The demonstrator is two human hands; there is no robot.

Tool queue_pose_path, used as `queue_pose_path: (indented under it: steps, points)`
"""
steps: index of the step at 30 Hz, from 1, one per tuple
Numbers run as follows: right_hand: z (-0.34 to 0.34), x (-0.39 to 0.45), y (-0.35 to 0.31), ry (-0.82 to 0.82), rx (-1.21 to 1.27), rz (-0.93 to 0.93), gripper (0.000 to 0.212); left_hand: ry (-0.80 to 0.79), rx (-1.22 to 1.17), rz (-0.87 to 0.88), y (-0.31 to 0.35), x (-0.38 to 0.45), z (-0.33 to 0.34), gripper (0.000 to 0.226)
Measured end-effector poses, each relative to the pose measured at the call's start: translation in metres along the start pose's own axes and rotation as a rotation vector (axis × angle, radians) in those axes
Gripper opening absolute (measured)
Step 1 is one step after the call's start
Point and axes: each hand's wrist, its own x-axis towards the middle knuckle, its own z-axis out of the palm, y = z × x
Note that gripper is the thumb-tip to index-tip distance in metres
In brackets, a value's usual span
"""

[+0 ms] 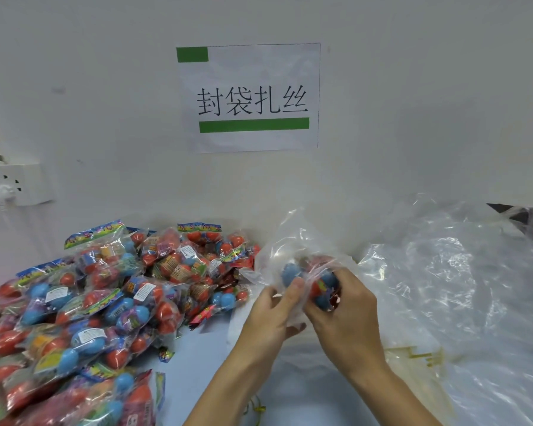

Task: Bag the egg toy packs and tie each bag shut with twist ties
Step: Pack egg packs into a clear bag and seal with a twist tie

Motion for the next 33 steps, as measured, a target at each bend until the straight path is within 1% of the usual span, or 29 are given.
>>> queue_pose_path:
  steps: [3, 4, 7, 8, 10, 12, 15, 20, 22, 25, 27, 30, 31, 32, 33]
  points:
    - [-0.002, 0.003, -0.002, 0.117, 0.061, 0.084, 0.029, 0.006, 0.084, 0.005, 0.0, -0.001, 0.001, 0.067]
    - [-0.002, 0.004, -0.002, 0.144, 0.099, 0.138, 0.028, 0.025, 0.086, 0.003, 0.0, 0.0, 0.0, 0.063]
    - [-0.002, 0.007, -0.001, 0.151, 0.299, 0.317, 0.015, 0.109, -0.034, -0.046, 0.002, 0.002, -0.004, 0.042]
    - [-0.002, 0.007, -0.002, 0.146, 0.365, 0.356, 0.011, 0.13, -0.088, -0.068, 0.003, 0.003, -0.005, 0.041]
    - [-0.002, 0.006, -0.006, 0.107, 0.438, 0.402, 0.008, 0.113, -0.187, -0.117, 0.003, 0.003, -0.005, 0.051]
    - [0.001, 0.003, -0.011, 0.005, 0.483, 0.419, 0.002, 0.021, -0.254, -0.133, 0.002, 0.003, -0.004, 0.059]
    - [0.003, -0.001, -0.017, -0.107, 0.525, 0.374, 0.008, -0.055, -0.277, -0.078, 0.0, 0.002, -0.002, 0.052]
    - [-0.001, 0.002, -0.02, -0.167, 0.563, 0.319, 0.01, -0.036, -0.251, 0.057, -0.002, 0.004, -0.002, 0.06]
    - [-0.002, 0.003, -0.02, -0.162, 0.56, 0.306, 0.011, -0.016, -0.226, 0.088, -0.001, 0.003, 0.0, 0.065]
    - [0.0, 0.003, -0.017, -0.077, 0.539, 0.32, 0.015, -0.048, -0.146, 0.098, -0.001, 0.001, 0.003, 0.071]
    - [0.001, 0.004, -0.012, 0.039, 0.474, 0.343, 0.012, -0.083, -0.071, 0.072, -0.005, 0.0, 0.004, 0.069]
    - [-0.003, 0.009, -0.004, 0.215, 0.495, 0.423, 0.011, -0.173, 0.096, 0.017, -0.012, -0.003, 0.005, 0.049]
    - [-0.005, 0.011, -0.003, 0.239, 0.503, 0.449, 0.014, -0.194, 0.151, 0.007, -0.013, -0.004, 0.006, 0.042]
    - [-0.006, 0.012, -0.001, 0.24, 0.509, 0.469, 0.016, -0.194, 0.188, 0.003, -0.013, -0.005, 0.007, 0.041]
    - [-0.007, 0.013, 0.001, 0.226, 0.503, 0.479, 0.016, -0.172, 0.211, 0.01, -0.012, -0.006, 0.007, 0.046]
